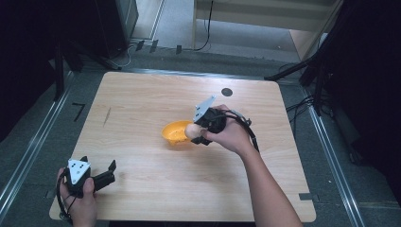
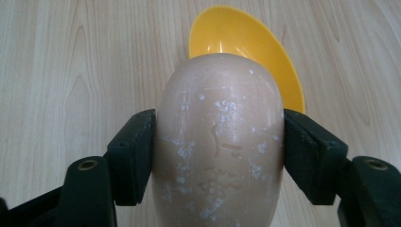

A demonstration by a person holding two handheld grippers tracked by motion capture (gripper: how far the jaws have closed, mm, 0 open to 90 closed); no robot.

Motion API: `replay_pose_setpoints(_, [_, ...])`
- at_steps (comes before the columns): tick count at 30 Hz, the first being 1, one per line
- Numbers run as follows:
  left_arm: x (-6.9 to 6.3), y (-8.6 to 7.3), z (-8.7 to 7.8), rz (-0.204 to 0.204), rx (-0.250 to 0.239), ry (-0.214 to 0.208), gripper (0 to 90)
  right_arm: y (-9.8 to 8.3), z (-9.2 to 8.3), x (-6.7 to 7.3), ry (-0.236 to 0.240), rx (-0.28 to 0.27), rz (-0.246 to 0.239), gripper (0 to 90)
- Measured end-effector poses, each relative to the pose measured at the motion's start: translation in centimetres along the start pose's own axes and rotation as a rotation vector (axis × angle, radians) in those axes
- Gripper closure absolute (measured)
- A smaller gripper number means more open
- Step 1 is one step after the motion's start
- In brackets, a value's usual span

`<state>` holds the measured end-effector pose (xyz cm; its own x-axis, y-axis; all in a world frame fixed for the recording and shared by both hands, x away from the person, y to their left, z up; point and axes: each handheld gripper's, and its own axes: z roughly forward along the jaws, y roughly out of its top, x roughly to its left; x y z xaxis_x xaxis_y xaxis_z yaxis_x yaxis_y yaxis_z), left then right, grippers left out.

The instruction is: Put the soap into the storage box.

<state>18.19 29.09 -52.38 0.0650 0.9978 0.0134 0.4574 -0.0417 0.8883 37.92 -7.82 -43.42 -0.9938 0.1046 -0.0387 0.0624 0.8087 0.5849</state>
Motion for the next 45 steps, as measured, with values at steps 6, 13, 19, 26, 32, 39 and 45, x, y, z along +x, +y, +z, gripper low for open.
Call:
replay_pose_setpoints(6, [0.0, 0.0, 0.0, 0.0, -0.004, -0.003, 4.7, 1.9, 1.3, -0.6, 0.011, 0.043, -0.081, 32.9])
replay_pose_setpoints(13, [0.0, 0.0, 0.0, -0.001, -0.004, -0.006, 4.7, 3.2, 2.5, -1.4, 0.018, 0.046, -0.125, 32.9])
replay_pose_setpoints(19, [0.1, 0.0, 0.0, -0.009, -0.005, -0.006, 4.7, 4.3, 3.1, -1.7, 0.035, 0.045, -0.197, 32.9])
replay_pose_setpoints(26, [0.1, 0.0, 0.0, -0.016, -0.002, -0.008, 4.6, 4.9, 4.6, -2.1, 0.068, 0.092, -0.245, 32.8])
replay_pose_setpoints(32, [0.1, 0.0, 0.0, -0.016, -0.002, -0.009, 4.7, 5.3, 5.2, -2.5, 0.072, 0.107, -0.254, 32.9])
replay_pose_setpoints(39, [0.1, 0.0, 0.0, -0.018, -0.003, -0.009, 4.6, 5.3, 5.7, -3.0, 0.081, 0.121, -0.254, 32.8])
replay_pose_setpoints(45, [0.2, 0.0, 0.1, -0.022, -0.006, -0.01, 4.6, 5.3, 6.1, -3.1, 0.087, 0.131, -0.256, 33.3])
